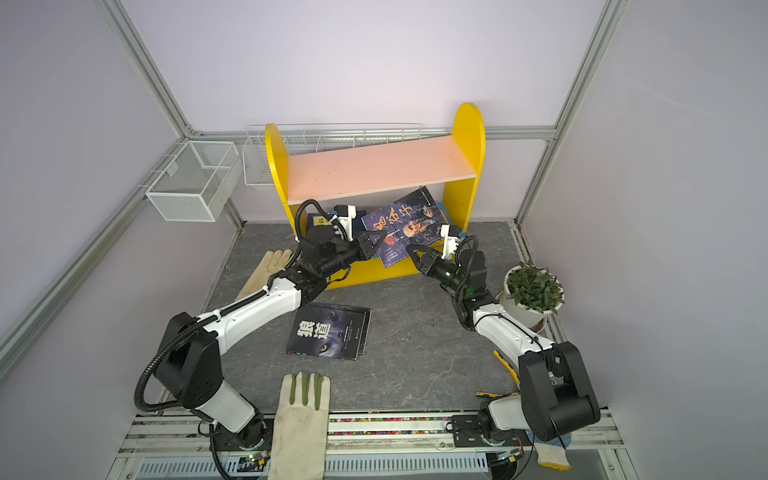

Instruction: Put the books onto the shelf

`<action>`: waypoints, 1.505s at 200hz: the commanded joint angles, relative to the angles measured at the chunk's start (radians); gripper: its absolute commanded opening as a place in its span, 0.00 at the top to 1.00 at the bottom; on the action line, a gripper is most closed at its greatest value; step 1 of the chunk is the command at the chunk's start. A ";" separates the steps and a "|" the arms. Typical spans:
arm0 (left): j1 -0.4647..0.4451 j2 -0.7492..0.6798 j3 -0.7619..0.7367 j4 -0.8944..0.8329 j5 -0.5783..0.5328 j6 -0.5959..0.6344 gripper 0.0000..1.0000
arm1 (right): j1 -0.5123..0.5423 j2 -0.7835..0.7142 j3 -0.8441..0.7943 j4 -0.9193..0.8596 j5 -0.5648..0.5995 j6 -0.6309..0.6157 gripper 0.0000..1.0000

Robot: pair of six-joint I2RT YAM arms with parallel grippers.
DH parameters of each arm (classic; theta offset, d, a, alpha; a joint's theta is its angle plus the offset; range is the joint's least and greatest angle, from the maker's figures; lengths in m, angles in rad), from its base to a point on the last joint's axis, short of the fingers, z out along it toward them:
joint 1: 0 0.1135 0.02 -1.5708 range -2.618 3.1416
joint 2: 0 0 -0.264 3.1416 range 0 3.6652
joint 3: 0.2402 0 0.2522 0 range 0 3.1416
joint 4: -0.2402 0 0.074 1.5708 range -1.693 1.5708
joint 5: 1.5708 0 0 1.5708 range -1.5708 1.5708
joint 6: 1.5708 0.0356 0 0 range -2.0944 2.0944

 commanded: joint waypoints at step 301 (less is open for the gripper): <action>-0.009 -0.198 -0.088 -0.321 -0.338 0.213 0.34 | 0.017 0.236 0.315 -0.453 0.419 -0.036 0.51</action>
